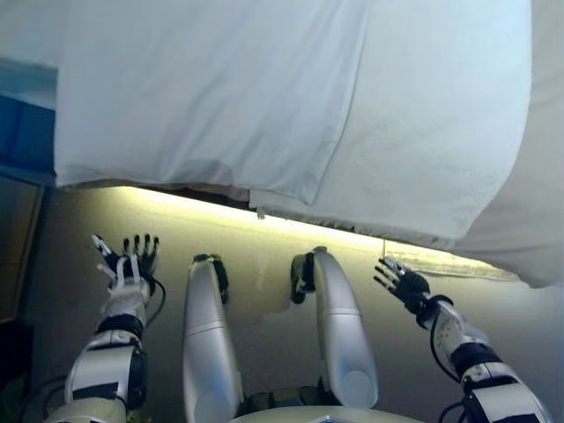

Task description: Make the bed neatly

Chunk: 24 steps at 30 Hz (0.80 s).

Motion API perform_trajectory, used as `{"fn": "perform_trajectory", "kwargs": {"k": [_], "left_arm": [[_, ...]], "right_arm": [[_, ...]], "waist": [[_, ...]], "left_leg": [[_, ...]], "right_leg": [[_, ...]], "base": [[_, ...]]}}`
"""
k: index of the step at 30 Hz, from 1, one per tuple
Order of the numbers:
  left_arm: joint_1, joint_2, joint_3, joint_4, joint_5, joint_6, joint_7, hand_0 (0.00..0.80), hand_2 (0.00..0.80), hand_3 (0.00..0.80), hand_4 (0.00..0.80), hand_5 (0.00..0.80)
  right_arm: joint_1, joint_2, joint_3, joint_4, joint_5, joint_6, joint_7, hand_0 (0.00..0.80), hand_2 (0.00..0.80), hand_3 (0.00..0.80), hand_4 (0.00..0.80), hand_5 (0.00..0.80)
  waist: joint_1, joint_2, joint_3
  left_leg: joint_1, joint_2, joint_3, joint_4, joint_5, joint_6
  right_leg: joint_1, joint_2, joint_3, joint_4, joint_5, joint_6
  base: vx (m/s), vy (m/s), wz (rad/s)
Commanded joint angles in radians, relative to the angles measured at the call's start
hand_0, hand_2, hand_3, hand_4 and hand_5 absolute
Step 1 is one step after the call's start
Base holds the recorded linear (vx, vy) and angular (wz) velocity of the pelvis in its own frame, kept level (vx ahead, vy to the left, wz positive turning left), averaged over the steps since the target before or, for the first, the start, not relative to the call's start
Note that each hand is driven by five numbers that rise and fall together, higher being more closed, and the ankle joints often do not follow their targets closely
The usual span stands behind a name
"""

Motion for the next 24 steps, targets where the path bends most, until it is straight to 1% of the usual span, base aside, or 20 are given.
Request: {"fn": "perform_trajectory", "kwargs": {"k": [1, 2, 3, 5, 6, 7, 9, 12, 13, 14, 15, 18, 20, 21, 22, 24], "left_arm": [[0.078, -0.037, -0.035, 0.027, 0.136, 0.033, -0.080, 0.000, 0.000, 0.000, 0.000, 0.000], [0.107, -0.048, -0.051, 0.035, 0.172, 0.059, -0.109, 0.000, 0.000, 0.000, 0.000, 0.000], [0.129, -0.053, -0.062, 0.037, 0.210, 0.069, -0.137, 0.000, 0.000, 0.000, 0.000, 0.000], [0.169, -0.062, -0.069, 0.032, 0.236, 0.086, -0.168, 0.000, 0.000, 0.000, 0.000, 0.000], [0.170, -0.062, -0.069, 0.032, 0.236, 0.086, -0.168, 0.000, 0.000, 0.000, 0.000, 0.000], [0.203, -0.064, -0.065, 0.023, 0.280, 0.101, -0.184, 0.000, 0.000, 0.000, 0.000, 0.000], [0.226, -0.069, -0.062, 0.023, 0.300, 0.115, -0.182, 0.000, 0.000, 0.000, 0.000, 0.000], [0.269, -0.081, -0.040, 0.034, 0.329, 0.123, -0.178, 0.000, 0.000, 0.000, 0.000, 0.000], [0.282, -0.084, -0.035, 0.047, 0.344, 0.131, -0.177, 0.000, 0.000, 0.000, 0.000, 0.000], [0.295, -0.094, -0.028, 0.073, 0.366, 0.126, -0.169, 0.000, 0.000, 0.000, 0.000, 0.000], [0.301, -0.097, -0.023, 0.084, 0.384, 0.123, -0.164, 0.000, 0.000, 0.000, 0.000, 0.000], [0.318, -0.103, -0.018, 0.133, 0.466, 0.092, -0.154, 0.000, 0.000, 0.000, 0.000, 0.000], [0.321, -0.104, -0.026, 0.148, 0.519, 0.069, -0.136, 0.000, 0.000, 0.000, 0.000, 0.000], [0.323, -0.103, -0.030, 0.152, 0.541, 0.072, -0.127, 0.000, 0.000, 0.000, 0.000, 0.000], [0.323, -0.102, -0.033, 0.156, 0.542, 0.092, -0.136, 0.000, 0.000, 0.000, 0.000, 0.000], [0.326, -0.102, -0.045, 0.162, 0.569, 0.129, -0.157, 0.000, 0.000, 0.000, 0.000, 0.000]], "right_arm": [[0.055, -0.007, -0.023, -0.005, -0.018, -0.042, 0.031, 0.000, 0.000, 0.000, 0.000, 0.000], [0.067, 0.007, -0.028, 0.003, -0.021, -0.047, 0.037, 0.000, 0.000, 0.000, 0.000, 0.000], [0.078, 0.017, -0.036, 0.009, -0.021, -0.049, 0.038, 0.000, 0.000, 0.000, 0.000, 0.000], [0.102, 0.033, -0.049, 0.027, -0.029, -0.056, 0.046, 0.000, 0.000, 0.000, 0.000, 0.000], [0.103, 0.033, -0.049, 0.027, -0.030, -0.056, 0.046, 0.000, 0.000, 0.000, 0.000, 0.000], [0.123, 0.046, -0.064, 0.049, -0.057, -0.054, 0.047, 0.000, 0.000, 0.000, 0.000, 0.000], [0.145, 0.059, -0.070, 0.081, -0.091, -0.066, 0.050, 0.000, 0.000, 0.000, 0.000, 0.000], [0.177, 0.080, -0.088, 0.163, -0.156, -0.074, 0.050, 0.000, 0.000, 0.000, 0.000, 0.000], [0.186, 0.085, -0.094, 0.193, -0.181, -0.078, 0.055, 0.000, 0.000, 0.000, 0.000, 0.000], [0.200, 0.099, -0.098, 0.236, -0.237, -0.083, 0.055, 0.000, 0.000, 0.000, 0.000, 0.000], [0.204, 0.103, -0.101, 0.257, -0.245, -0.083, 0.055, 0.000, 0.000, 0.000, 0.000, 0.000], [0.213, 0.114, -0.115, 0.326, -0.244, -0.057, 0.060, 0.000, 0.000, 0.000, 0.000, 0.000], [0.220, 0.128, -0.114, 0.362, -0.271, -0.060, 0.072, 0.000, 0.000, 0.000, 0.000, 0.000], [0.225, 0.133, -0.109, 0.375, -0.276, -0.057, 0.069, 0.000, 0.000, 0.000, 0.000, 0.000], [0.229, 0.137, -0.107, 0.381, -0.275, -0.048, 0.067, 0.000, 0.000, 0.000, 0.000, 0.000], [0.237, 0.145, -0.114, 0.388, -0.224, -0.038, 0.059, 0.000, 0.000, 0.000, 0.000, 0.000]], "waist": [[0.004, 0.048, -0.133], [0.007, 0.053, -0.147], [0.011, 0.055, -0.160], [0.020, 0.057, -0.180], [0.020, 0.057, -0.178], [0.027, 0.058, -0.200], [0.033, 0.061, -0.217], [0.043, 0.068, -0.257], [0.046, 0.071, -0.273], [0.048, 0.078, -0.309], [0.049, 0.081, -0.322], [0.051, 0.090, -0.371], [0.047, 0.096, -0.396], [0.046, 0.099, -0.403], [0.044, 0.101, -0.410], [0.038, 0.106, -0.425]], "left_leg": [[0.141, -0.062, 0.106, -0.065, -0.030, 0.056], [0.181, -0.066, 0.108, -0.116, -0.014, 0.051], [0.224, -0.071, 0.110, -0.166, -0.001, 0.048], [0.298, -0.081, 0.113, -0.249, 0.019, 0.045], [0.303, -0.082, 0.113, -0.252, 0.021, 0.045], [0.351, -0.088, 0.124, -0.329, 0.068, 0.049], [0.409, -0.098, 0.121, -0.392, 0.086, 0.050], [0.534, -0.115, 0.123, -0.527, 0.129, 0.046], [0.573, -0.118, 0.124, -0.571, 0.145, 0.045], [0.636, -0.122, 0.125, -0.654, 0.170, 0.042], [0.667, -0.123, 0.125, -0.695, 0.184, 0.040], [0.768, -0.129, 0.126, -0.838, 0.226, 0.031], [0.802, -0.129, 0.129, -0.896, 0.247, 0.030], [0.819, -0.129, 0.131, -0.923, 0.255, 0.030], [0.833, -0.130, 0.133, -0.947, 0.262, 0.030], [0.859, -0.131, 0.140, -0.994, 0.277, 0.029]], "right_leg": [[0.103, 0.003, -0.024, -0.198, 0.167, 0.017], [0.145, 0.000, -0.030, -0.238, 0.175, 0.019], [0.186, -0.004, -0.038, -0.277, 0.181, 0.023], [0.260, -0.012, -0.057, -0.348, 0.191, 0.028], [0.265, -0.012, -0.057, -0.350, 0.192, 0.029], [0.319, -0.020, -0.081, -0.425, 0.229, 0.024], [0.379, -0.021, -0.095, -0.481, 0.236, 0.025], [0.512, -0.013, -0.124, -0.612, 0.254, 0.030], [0.556, -0.008, -0.132, -0.661, 0.264, 0.031], [0.626, 0.000, -0.144, -0.746, 0.281, 0.034], [0.658, 0.003, -0.149, -0.784, 0.290, 0.037], [0.768, 0.027, -0.151, -0.925, 0.327, 0.049], [0.797, 0.039, -0.145, -0.978, 0.352, 0.053], [0.813, 0.043, -0.144, -1.001, 0.361, 0.055], [0.824, 0.047, -0.142, -1.023, 0.370, 0.057], [0.845, 0.054, -0.144, -1.064, 0.390, 0.063]], "base": [[0.054, -0.069, 0.04], [0.076, -0.083, 0.04], [0.100, -0.089, 0.01], [0.087, -0.068, 0.01], [0.029, -0.081, 0.05], [0.019, -0.069, 0.08], [0.078, -0.080, 0.08], [0.128, -0.080, 0.00], [0.178, -0.080, -0.05], [0.184, -0.077, -0.02], [0.204, -0.074, -0.03], [0.122, -0.052, -0.10], [0.059, -0.049, -0.06], [0.045, -0.049, -0.08], [0.016, -0.040, -0.08], [0.012, -0.037, -0.08]]}}
